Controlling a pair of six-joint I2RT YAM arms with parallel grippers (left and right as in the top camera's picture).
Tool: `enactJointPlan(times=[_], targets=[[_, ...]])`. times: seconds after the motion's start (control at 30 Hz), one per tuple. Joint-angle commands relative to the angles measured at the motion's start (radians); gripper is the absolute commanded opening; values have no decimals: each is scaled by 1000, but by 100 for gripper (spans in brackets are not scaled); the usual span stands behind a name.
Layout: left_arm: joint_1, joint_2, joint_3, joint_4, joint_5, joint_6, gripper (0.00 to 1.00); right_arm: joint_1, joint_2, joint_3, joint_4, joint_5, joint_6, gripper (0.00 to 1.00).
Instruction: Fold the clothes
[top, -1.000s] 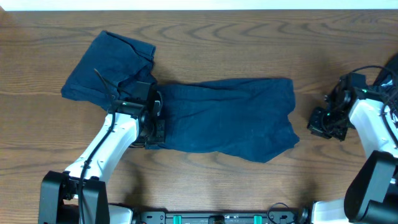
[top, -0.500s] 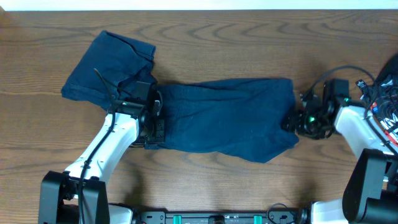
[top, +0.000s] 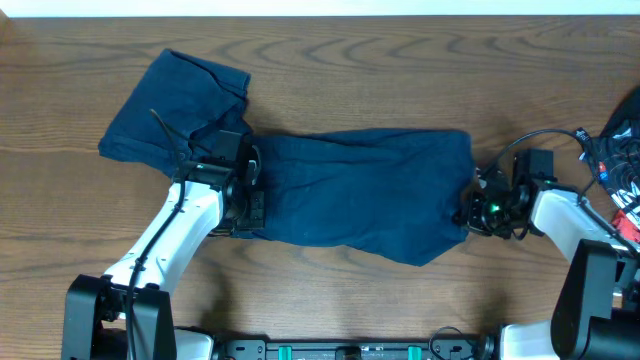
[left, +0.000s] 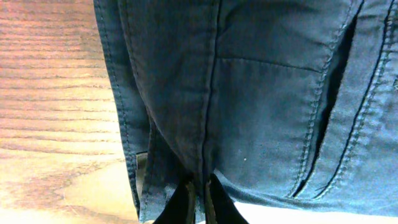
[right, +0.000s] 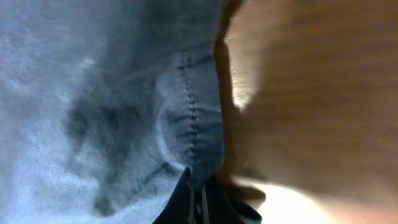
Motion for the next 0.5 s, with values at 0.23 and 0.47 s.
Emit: enactJointPlan(times=[0.23, 0.47], targets=[[3, -7, 0, -10, -9, 18, 6, -108, -2, 194, -225, 271, 78, 1], [3, -7, 0, -55, -7, 17, 8, -109, -2, 194, -240, 272, 78, 14]])
